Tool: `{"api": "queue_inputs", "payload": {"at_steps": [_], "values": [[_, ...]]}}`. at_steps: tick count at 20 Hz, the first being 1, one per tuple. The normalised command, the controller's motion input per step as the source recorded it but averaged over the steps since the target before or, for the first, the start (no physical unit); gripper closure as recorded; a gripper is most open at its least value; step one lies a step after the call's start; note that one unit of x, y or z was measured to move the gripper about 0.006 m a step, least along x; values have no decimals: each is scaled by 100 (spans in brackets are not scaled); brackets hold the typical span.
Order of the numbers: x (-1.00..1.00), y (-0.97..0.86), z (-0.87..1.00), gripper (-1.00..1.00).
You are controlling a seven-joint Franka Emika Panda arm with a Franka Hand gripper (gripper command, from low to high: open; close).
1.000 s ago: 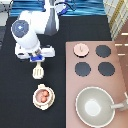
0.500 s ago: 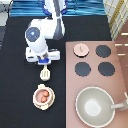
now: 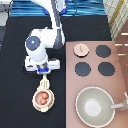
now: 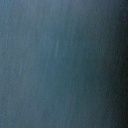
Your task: Take the lid off the pot, put the pot on the plate, and use the tool to push the pot to the front of the table.
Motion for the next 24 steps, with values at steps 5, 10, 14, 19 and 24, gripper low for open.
{"api": "queue_inputs", "payload": {"at_steps": [5,10,14,19,24], "values": [[100,0,42,100],[100,0,48,100],[100,0,50,100],[100,0,48,100],[100,0,37,100]]}}
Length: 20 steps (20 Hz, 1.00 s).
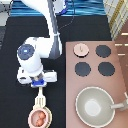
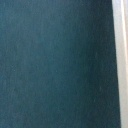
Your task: Take the lid off the pot, put the pot on the plate, and use the tool to push the pot to the front of the table.
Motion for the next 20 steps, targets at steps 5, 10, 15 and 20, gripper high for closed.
{"api": "queue_inputs", "payload": {"at_steps": [5,10,15,20], "values": [[10,14,20,100],[-100,24,0,100],[-100,21,0,100],[-95,17,23,100]]}}
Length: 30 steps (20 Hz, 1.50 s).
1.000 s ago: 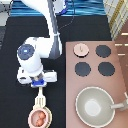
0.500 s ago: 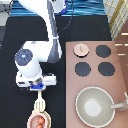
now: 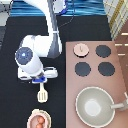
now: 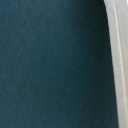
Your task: Take the lid off the pot, put the pot on the plate, and use the tool to push the pot to the front of the table.
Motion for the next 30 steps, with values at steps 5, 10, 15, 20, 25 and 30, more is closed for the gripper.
{"api": "queue_inputs", "payload": {"at_steps": [5,10,15,20,25,30], "values": [[-79,18,63,100],[-85,19,47,100],[-99,15,-3,100],[-100,17,-39,100],[-100,15,-56,100],[-99,3,-67,100]]}}
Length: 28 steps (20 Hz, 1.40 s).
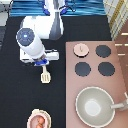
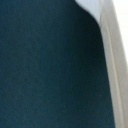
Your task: Take the lid off the pot, put the pot on the plate, and use the tool to push the pot to the front of the table.
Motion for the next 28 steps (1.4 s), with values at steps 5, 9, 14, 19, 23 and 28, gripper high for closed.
{"api": "queue_inputs", "payload": {"at_steps": [5,9,14,19,23,28], "values": [[-85,0,-57,100],[-51,4,-8,100],[-18,16,97,-100],[-5,-3,100,-100],[-6,-9,100,-100],[-5,-3,100,-100]]}}
